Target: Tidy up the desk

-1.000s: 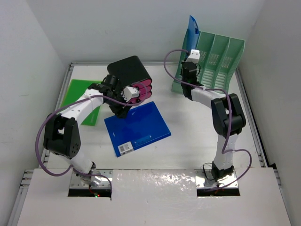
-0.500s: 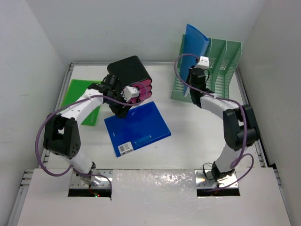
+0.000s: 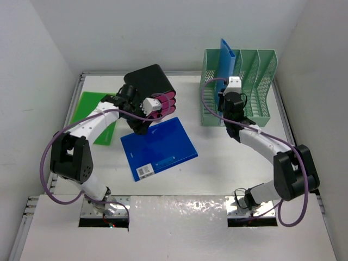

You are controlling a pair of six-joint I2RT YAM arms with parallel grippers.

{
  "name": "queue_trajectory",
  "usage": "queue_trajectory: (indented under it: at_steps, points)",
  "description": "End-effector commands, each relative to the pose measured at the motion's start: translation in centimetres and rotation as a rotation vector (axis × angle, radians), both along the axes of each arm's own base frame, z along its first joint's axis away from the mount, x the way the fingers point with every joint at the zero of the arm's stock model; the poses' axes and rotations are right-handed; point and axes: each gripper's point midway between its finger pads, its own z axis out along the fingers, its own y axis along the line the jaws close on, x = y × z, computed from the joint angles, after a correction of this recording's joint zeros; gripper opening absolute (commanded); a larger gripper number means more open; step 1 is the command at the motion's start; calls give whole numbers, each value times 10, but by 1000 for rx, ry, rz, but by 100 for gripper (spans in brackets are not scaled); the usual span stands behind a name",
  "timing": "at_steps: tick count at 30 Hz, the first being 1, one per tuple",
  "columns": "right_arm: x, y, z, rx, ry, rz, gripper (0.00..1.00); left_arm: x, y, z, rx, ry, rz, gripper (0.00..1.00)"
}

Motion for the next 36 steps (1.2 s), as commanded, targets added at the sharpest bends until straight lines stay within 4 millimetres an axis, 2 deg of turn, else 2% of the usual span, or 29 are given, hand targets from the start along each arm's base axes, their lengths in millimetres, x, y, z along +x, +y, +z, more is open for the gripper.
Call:
queue_trajectory:
  at_steps: [1, 3, 4, 7, 9, 11, 18, 20, 24, 28, 34, 36]
  points:
    - [-2, -7, 43, -72, -110, 23, 0, 7, -12, 26, -53, -73, -29, 56]
    - [-1, -11, 64, -93, -169, 10, 0, 10, -10, 26, -46, -79, -25, 56]
    - [1, -11, 82, -87, -221, 7, 0, 10, -11, 26, -46, -77, -25, 56]
    - [6, -1, 106, -87, -279, 60, 0, 13, -12, 27, -48, -76, -25, 56]
    - [11, 7, 117, -80, -301, 94, 0, 14, -12, 29, -51, -82, -25, 56]
    - [14, 13, 119, -87, -306, 127, 0, 14, -12, 29, -49, -84, -26, 56]
    - [17, 8, 155, -16, -431, 74, 0, 15, -11, 32, -43, -93, -27, 56]
    - [19, 12, 166, 9, -469, 81, 0, 19, -11, 34, -43, -109, -29, 56]
    - [22, 22, 169, 58, -473, 119, 0, 24, -15, 37, -52, -103, -33, 56]
    - [19, 15, 175, 45, -507, 77, 0, 28, -17, 35, -56, -110, -40, 56]
    - [37, 25, 177, 20, -553, 107, 0, 37, -19, 27, -46, -90, -44, 56]
    - [46, 29, 162, 5, -543, 114, 0, 40, -20, 29, -48, -85, -39, 56]
